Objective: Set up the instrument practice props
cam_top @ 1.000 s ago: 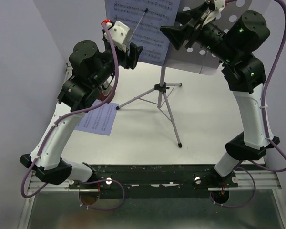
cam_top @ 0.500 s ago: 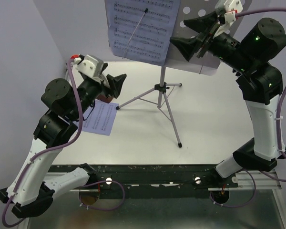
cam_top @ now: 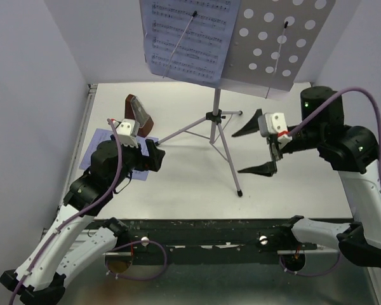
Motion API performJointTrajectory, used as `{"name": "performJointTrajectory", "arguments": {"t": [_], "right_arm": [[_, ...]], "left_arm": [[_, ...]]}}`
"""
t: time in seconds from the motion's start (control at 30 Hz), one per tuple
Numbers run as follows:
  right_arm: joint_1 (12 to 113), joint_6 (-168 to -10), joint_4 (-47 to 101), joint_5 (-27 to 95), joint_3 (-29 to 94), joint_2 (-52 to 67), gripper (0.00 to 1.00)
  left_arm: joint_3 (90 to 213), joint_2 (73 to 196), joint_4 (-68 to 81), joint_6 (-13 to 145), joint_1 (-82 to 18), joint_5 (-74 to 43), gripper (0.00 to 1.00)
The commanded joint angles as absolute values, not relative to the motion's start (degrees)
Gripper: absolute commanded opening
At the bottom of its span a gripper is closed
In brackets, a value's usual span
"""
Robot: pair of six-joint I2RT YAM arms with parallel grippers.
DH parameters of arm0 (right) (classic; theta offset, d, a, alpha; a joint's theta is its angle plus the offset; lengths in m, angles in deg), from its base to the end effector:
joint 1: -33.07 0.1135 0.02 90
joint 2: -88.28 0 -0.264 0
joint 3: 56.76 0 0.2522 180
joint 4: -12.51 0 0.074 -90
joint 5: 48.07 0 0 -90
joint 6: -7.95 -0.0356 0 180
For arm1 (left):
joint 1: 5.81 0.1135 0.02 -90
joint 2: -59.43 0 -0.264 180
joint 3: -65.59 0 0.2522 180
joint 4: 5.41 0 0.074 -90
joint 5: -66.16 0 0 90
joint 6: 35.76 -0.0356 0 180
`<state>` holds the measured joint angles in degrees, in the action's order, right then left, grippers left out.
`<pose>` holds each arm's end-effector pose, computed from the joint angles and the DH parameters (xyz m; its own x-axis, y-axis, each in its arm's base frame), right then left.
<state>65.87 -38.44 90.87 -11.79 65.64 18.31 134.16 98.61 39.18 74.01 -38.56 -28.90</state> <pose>0.1264 0.1156 0.5199 0.3753 -0.2437 -0.8943 -0.9268 -0.0876 -0.3651 0.1201 -0.0735 0.3754 -0.3656 -0.1655 -0.9160 0.3652 0.8797 -0.3047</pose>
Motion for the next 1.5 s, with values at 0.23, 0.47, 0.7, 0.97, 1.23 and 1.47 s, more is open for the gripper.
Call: {"name": "performJointTrajectory", "arguments": {"t": [0.23,0.47,0.7,0.97,1.23,1.47], "right_arm": [[65.59,-38.72,77.34,-15.74,15.57,33.96,1.00],[62.70,-41.97,69.17,-19.85,4.21,36.78,1.00],[60.93,-40.75,67.84,-20.31,1.30,38.09,1.00],[60.93,-39.69,68.98,-21.35,1.30,38.19,1.00],[61.02,-39.08,69.51,-21.79,1.30,37.75,0.99],[60.85,-38.55,70.04,-22.23,1.30,37.48,1.00]], "left_arm": [[121.55,103.63,46.85,91.39,-25.96,-26.23,0.99],[104.52,96.81,36.59,114.76,-20.85,-25.60,0.99],[95.96,96.25,26.47,121.21,-10.22,-24.38,0.99],[93.16,102.76,18.21,122.00,-3.35,-23.93,0.95],[87.00,107.32,5.29,123.15,0.51,-21.39,0.86],[86.12,114.36,-0.60,122.53,2.98,-19.63,0.81]]}}
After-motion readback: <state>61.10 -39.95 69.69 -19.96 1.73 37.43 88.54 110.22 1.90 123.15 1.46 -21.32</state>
